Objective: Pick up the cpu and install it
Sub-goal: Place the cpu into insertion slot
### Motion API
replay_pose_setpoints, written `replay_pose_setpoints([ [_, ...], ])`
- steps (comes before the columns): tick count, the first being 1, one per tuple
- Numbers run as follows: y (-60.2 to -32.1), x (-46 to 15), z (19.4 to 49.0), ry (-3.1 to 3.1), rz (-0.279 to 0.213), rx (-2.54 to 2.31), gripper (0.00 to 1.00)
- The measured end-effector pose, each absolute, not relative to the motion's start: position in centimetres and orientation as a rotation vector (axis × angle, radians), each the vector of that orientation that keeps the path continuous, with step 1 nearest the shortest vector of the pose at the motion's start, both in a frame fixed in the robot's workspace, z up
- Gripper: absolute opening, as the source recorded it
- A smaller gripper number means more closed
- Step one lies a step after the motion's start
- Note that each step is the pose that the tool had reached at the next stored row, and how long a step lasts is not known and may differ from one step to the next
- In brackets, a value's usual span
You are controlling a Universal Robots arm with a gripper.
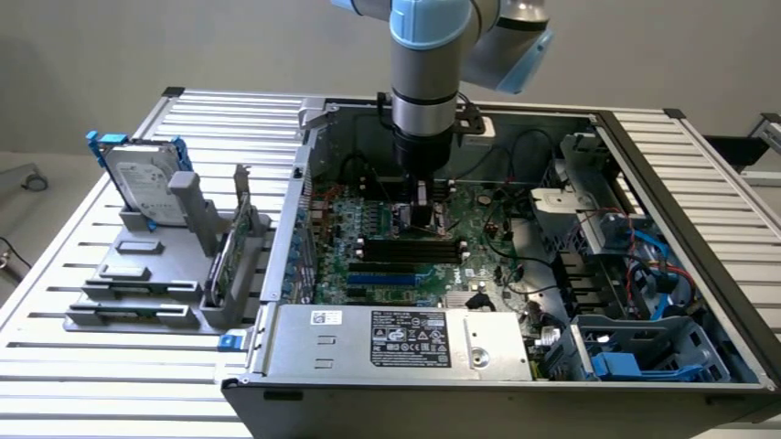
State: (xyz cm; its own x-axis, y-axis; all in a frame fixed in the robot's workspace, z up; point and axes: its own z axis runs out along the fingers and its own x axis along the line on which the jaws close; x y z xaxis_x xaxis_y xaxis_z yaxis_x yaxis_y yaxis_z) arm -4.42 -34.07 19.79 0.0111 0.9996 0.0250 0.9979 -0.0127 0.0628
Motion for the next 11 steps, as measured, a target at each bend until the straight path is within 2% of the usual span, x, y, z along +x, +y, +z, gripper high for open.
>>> replay_pose_setpoints([
  [11, -34.02, -4.42, 19.57, 2.177, 0.098, 2.202, 0.55],
])
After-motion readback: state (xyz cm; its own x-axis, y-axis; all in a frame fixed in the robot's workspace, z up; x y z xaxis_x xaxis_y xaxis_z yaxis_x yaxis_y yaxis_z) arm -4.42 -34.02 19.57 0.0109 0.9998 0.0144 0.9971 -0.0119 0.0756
